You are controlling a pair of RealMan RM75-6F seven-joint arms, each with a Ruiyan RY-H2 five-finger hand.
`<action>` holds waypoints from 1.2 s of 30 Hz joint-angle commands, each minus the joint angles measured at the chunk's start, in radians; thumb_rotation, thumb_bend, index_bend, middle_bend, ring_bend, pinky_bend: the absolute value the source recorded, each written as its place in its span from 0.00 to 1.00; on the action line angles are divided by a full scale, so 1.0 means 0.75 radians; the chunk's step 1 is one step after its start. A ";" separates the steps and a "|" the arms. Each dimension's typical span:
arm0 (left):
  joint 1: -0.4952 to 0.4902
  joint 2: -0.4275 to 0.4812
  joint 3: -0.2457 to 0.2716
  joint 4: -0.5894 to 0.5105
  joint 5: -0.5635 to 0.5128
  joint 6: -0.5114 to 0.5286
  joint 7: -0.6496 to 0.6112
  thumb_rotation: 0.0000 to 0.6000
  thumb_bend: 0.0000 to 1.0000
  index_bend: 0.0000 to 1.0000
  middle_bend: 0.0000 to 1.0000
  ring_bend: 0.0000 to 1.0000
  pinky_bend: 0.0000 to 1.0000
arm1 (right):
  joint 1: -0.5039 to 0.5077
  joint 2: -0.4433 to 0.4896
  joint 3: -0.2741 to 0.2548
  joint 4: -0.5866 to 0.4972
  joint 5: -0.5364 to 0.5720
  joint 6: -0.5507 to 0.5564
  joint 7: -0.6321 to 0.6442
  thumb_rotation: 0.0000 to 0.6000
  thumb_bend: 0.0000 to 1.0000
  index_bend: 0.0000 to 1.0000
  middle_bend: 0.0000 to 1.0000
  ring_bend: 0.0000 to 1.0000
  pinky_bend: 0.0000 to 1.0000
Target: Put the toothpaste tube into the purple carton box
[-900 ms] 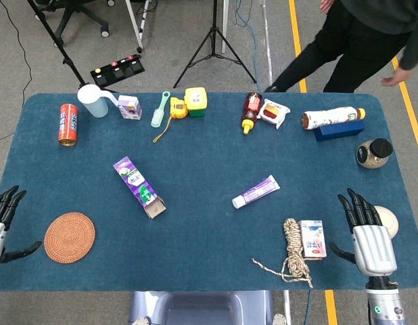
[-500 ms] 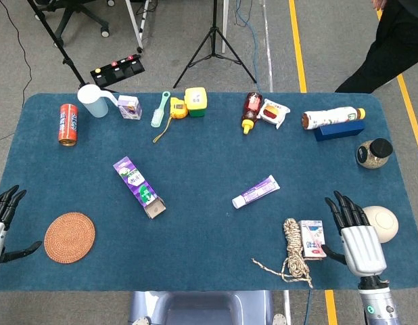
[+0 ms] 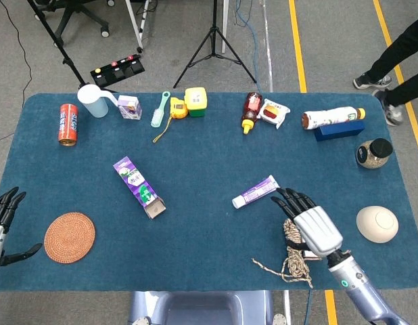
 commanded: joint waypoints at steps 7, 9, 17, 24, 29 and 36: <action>0.003 -0.001 -0.002 0.006 -0.014 -0.005 -0.007 1.00 0.11 0.00 0.00 0.00 0.22 | 0.228 -0.122 0.101 0.007 0.133 -0.290 -0.152 1.00 0.00 0.11 0.07 0.05 0.16; 0.003 -0.002 -0.003 0.007 -0.016 -0.006 -0.005 1.00 0.11 0.00 0.00 0.00 0.22 | 0.267 -0.158 0.119 0.047 0.168 -0.334 -0.171 1.00 0.00 0.12 0.07 0.06 0.17; -0.008 -0.009 -0.007 0.006 -0.034 -0.035 0.015 1.00 0.11 0.00 0.00 0.00 0.22 | 0.383 -0.270 0.169 0.195 0.297 -0.444 -0.298 1.00 0.02 0.13 0.11 0.08 0.20; -0.016 -0.017 -0.011 0.000 -0.048 -0.056 0.040 1.00 0.11 0.00 0.00 0.00 0.22 | 0.443 -0.319 0.187 0.310 0.366 -0.484 -0.376 1.00 0.06 0.18 0.15 0.14 0.24; -0.021 -0.024 -0.012 -0.004 -0.057 -0.069 0.060 1.00 0.11 0.00 0.00 0.00 0.22 | 0.473 -0.371 0.180 0.414 0.377 -0.482 -0.383 1.00 0.08 0.21 0.19 0.17 0.28; -0.024 -0.033 -0.010 -0.010 -0.058 -0.077 0.087 1.00 0.11 0.00 0.00 0.00 0.22 | 0.516 -0.449 0.165 0.580 0.393 -0.490 -0.391 1.00 0.10 0.24 0.21 0.20 0.31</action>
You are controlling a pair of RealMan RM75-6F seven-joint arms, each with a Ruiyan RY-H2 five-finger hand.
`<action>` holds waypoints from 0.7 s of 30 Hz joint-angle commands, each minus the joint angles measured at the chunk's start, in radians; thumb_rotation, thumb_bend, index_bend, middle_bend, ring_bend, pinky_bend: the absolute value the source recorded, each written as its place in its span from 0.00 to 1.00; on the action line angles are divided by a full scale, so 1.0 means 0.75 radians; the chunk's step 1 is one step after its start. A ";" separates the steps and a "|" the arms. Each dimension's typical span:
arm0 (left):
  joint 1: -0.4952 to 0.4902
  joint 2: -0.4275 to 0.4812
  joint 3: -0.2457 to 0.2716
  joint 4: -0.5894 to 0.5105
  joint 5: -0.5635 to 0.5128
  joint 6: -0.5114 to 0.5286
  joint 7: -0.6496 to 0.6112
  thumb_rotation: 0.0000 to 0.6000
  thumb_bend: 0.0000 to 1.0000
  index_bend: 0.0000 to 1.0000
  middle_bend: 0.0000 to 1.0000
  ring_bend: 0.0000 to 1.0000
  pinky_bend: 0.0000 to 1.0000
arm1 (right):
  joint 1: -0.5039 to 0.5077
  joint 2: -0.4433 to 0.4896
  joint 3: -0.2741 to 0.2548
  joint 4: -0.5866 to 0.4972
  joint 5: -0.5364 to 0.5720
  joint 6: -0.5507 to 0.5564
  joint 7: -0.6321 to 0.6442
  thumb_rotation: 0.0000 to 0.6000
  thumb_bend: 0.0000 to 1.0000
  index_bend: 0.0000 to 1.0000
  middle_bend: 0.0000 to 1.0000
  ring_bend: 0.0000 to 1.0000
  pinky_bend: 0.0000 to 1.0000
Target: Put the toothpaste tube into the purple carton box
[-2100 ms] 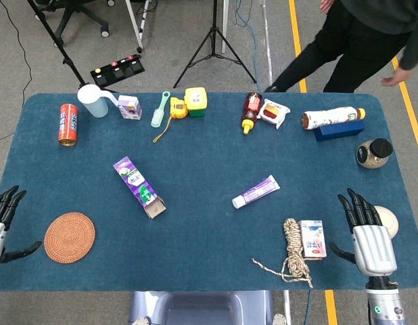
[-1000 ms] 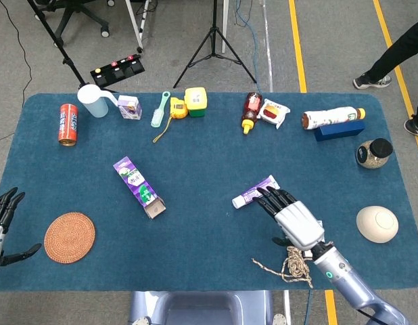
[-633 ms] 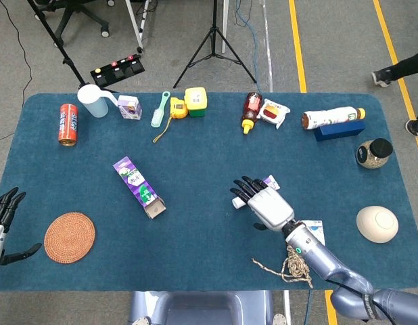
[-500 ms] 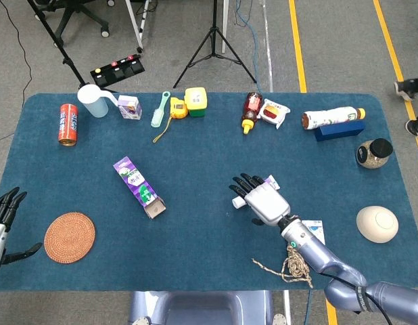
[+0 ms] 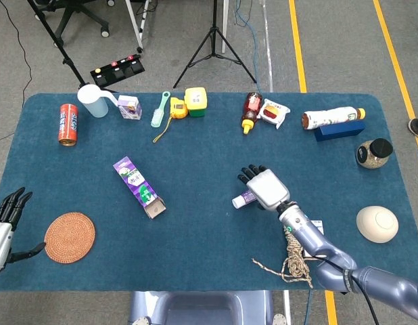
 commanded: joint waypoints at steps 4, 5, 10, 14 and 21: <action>-0.001 -0.006 0.000 -0.003 -0.005 -0.005 0.017 1.00 0.11 0.00 0.00 0.00 0.22 | 0.038 -0.071 -0.028 0.144 0.014 -0.012 -0.009 1.00 0.10 0.24 0.22 0.21 0.32; -0.002 -0.007 -0.001 -0.004 -0.007 -0.006 0.020 1.00 0.11 0.00 0.00 0.00 0.22 | 0.041 -0.081 -0.032 0.163 0.015 -0.011 -0.004 1.00 0.10 0.24 0.22 0.21 0.33; -0.005 -0.010 -0.002 -0.008 -0.013 -0.015 0.024 1.00 0.11 0.00 0.00 0.00 0.22 | 0.048 -0.118 -0.053 0.234 0.020 -0.026 0.054 1.00 0.10 0.24 0.23 0.22 0.34; -0.007 -0.014 -0.004 -0.007 -0.019 -0.020 0.035 1.00 0.11 0.00 0.00 0.00 0.22 | 0.062 -0.147 -0.073 0.299 -0.001 -0.022 0.068 1.00 0.10 0.27 0.24 0.23 0.36; -0.012 -0.022 -0.010 -0.009 -0.038 -0.032 0.055 1.00 0.11 0.00 0.00 0.00 0.22 | 0.086 -0.195 -0.089 0.396 -0.011 -0.032 0.111 1.00 0.18 0.30 0.27 0.26 0.39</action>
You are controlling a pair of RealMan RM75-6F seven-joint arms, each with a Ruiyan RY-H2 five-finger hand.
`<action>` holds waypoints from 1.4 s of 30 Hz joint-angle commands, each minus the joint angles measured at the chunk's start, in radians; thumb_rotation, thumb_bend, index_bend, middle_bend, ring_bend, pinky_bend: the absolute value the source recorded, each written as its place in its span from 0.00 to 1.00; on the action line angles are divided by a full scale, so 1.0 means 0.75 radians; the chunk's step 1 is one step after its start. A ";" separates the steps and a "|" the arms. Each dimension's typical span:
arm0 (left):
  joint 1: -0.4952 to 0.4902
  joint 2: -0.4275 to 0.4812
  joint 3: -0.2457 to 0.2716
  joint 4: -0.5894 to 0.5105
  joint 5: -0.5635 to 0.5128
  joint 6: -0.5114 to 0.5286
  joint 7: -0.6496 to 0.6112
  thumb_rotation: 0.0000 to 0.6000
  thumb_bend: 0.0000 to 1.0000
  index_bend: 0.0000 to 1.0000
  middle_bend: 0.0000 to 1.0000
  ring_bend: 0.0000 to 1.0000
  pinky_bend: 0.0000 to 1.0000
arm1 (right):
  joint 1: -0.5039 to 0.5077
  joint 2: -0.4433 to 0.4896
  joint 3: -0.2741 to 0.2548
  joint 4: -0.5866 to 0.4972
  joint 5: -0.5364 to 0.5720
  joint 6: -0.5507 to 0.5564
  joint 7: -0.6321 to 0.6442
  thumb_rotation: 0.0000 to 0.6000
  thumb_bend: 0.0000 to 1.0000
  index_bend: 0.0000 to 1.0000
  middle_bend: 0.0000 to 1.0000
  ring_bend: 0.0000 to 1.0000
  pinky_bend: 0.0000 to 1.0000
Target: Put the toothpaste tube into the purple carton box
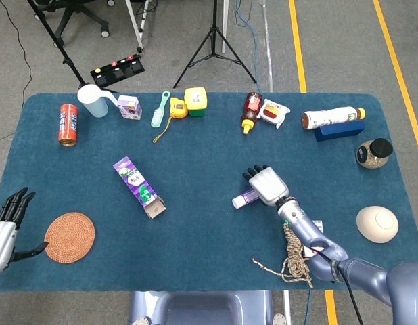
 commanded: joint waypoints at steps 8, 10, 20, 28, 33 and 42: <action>-0.005 -0.013 -0.004 -0.006 -0.020 -0.014 0.033 1.00 0.11 0.00 0.00 0.00 0.22 | 0.033 -0.060 -0.021 0.107 -0.026 0.007 0.079 1.00 0.27 0.36 0.33 0.30 0.43; -0.006 -0.014 -0.004 -0.007 -0.021 -0.016 0.036 1.00 0.11 0.00 0.00 0.00 0.22 | 0.039 -0.068 -0.022 0.123 -0.027 0.007 0.084 1.00 0.30 0.36 0.33 0.31 0.43; -0.008 -0.013 -0.006 -0.008 -0.028 -0.021 0.031 1.00 0.11 0.00 0.00 0.00 0.22 | 0.044 -0.088 -0.014 0.144 0.008 0.001 0.140 1.00 0.38 0.45 0.43 0.41 0.48; -0.010 -0.013 -0.004 -0.009 -0.029 -0.027 0.029 1.00 0.11 0.00 0.00 0.00 0.22 | 0.029 -0.067 -0.009 0.112 0.023 0.027 0.181 1.00 0.45 0.54 0.55 0.53 0.54; -0.012 -0.014 -0.006 -0.011 -0.035 -0.033 0.032 1.00 0.11 0.00 0.00 0.00 0.22 | -0.003 -0.028 0.022 0.039 0.080 0.072 0.145 1.00 0.53 0.59 0.63 0.62 0.61; -0.045 -0.019 -0.004 -0.020 -0.020 -0.077 0.062 1.00 0.11 0.00 0.00 0.00 0.22 | -0.106 0.127 0.109 -0.341 0.396 0.162 -0.148 1.00 0.57 0.62 0.71 0.71 0.70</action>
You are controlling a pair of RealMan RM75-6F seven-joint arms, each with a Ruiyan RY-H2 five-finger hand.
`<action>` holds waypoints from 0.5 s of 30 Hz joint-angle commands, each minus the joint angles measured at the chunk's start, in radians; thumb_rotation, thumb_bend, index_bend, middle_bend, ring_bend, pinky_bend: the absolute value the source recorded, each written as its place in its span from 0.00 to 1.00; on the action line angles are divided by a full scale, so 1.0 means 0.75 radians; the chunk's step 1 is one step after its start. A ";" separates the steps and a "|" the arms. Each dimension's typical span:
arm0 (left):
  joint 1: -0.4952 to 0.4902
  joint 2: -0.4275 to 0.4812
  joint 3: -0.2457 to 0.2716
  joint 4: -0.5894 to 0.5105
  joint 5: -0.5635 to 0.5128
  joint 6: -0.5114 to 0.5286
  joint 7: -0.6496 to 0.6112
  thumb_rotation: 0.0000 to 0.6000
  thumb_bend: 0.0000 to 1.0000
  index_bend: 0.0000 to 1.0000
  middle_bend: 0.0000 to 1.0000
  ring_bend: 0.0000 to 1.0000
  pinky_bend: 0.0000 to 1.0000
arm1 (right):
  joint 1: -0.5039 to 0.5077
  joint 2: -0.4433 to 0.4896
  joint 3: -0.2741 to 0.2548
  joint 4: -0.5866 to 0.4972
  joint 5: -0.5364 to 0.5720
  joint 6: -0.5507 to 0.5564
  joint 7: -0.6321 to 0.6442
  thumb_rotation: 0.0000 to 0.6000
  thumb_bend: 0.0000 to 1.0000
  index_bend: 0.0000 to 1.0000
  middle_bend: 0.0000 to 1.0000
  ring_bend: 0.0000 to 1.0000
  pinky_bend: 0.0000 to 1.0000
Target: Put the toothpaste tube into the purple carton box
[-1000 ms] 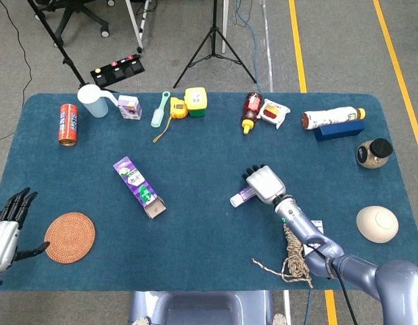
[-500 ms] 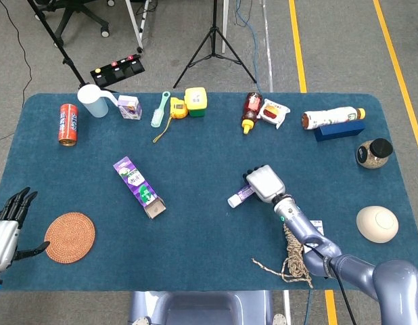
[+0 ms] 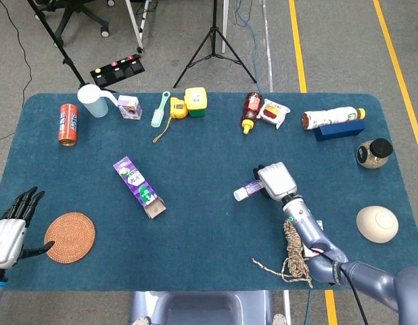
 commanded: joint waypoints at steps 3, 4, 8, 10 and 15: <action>-0.015 0.003 0.005 -0.002 0.011 -0.021 -0.001 1.00 0.11 0.00 0.00 0.00 0.22 | -0.080 0.131 0.057 -0.335 0.287 0.094 -0.250 1.00 0.59 0.63 0.72 0.73 0.73; -0.018 0.004 0.006 0.000 0.012 -0.027 0.000 1.00 0.11 0.00 0.00 0.00 0.22 | -0.087 0.144 0.059 -0.376 0.315 0.114 -0.275 1.00 0.59 0.63 0.73 0.74 0.74; -0.044 0.021 0.006 -0.001 0.023 -0.060 0.008 1.00 0.11 0.00 0.00 0.00 0.22 | -0.117 0.190 0.060 -0.528 0.387 0.203 -0.338 1.00 0.65 0.66 0.76 0.78 0.79; -0.062 0.036 0.001 -0.004 0.033 -0.076 0.014 1.00 0.11 0.00 0.00 0.00 0.22 | -0.131 0.208 0.057 -0.580 0.403 0.238 -0.351 1.00 0.67 0.67 0.78 0.80 0.81; -0.121 0.081 -0.019 -0.008 0.077 -0.112 0.023 1.00 0.11 0.00 0.00 0.00 0.22 | -0.162 0.249 0.031 -0.684 0.439 0.336 -0.424 1.00 0.70 0.68 0.82 0.85 0.84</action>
